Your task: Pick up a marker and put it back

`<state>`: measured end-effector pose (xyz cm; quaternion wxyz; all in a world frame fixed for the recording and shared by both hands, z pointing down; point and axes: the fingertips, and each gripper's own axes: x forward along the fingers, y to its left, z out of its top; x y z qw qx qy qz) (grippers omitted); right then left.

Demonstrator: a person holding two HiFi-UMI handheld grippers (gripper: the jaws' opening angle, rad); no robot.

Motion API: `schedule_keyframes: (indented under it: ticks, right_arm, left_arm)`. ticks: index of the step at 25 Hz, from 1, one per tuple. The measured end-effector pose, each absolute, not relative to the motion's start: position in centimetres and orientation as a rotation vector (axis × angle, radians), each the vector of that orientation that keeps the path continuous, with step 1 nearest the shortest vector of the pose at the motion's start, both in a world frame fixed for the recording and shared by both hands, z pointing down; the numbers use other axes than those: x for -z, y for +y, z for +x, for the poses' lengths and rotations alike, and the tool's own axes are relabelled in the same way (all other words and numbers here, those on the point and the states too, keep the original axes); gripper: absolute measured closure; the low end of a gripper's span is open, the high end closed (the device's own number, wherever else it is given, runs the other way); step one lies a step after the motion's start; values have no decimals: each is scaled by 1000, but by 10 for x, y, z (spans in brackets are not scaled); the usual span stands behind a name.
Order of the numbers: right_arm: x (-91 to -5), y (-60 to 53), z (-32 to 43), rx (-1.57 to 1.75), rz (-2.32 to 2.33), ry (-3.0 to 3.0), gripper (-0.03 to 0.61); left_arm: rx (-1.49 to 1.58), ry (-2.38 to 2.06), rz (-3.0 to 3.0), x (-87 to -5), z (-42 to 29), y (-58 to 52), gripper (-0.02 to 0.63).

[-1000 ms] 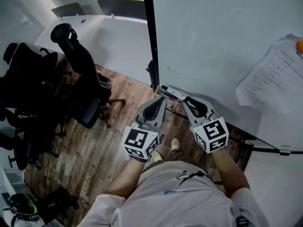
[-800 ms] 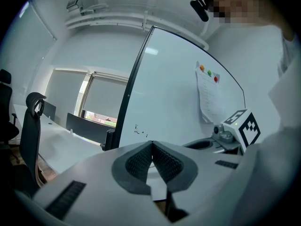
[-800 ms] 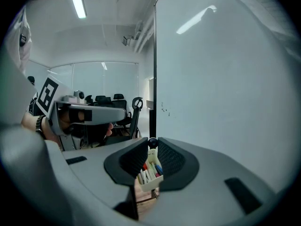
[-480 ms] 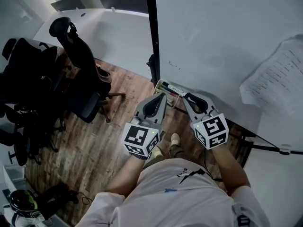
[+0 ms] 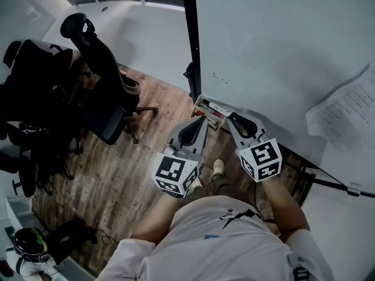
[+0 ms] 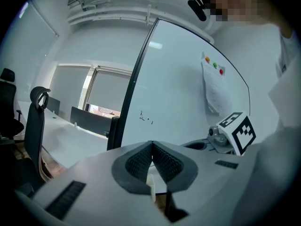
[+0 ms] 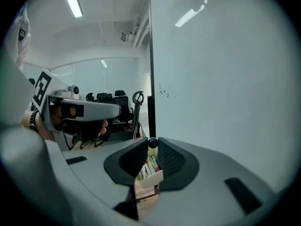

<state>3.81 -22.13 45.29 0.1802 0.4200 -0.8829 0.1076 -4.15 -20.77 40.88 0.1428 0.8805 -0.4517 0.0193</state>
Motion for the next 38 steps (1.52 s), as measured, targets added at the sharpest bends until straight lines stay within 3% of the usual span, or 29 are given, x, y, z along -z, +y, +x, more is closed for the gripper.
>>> schedule_keyframes:
  ticks: [24, 38]
  right_arm:
    - [-541, -240, 28, -381, 1080, -2446, 506]
    - [-551, -233, 38, -387, 1089, -2385, 505]
  left_arm:
    - [-130, -1336, 2447, -447, -46, -221, 601]
    - [-132, -1301, 2468, -447, -38, -217, 601]
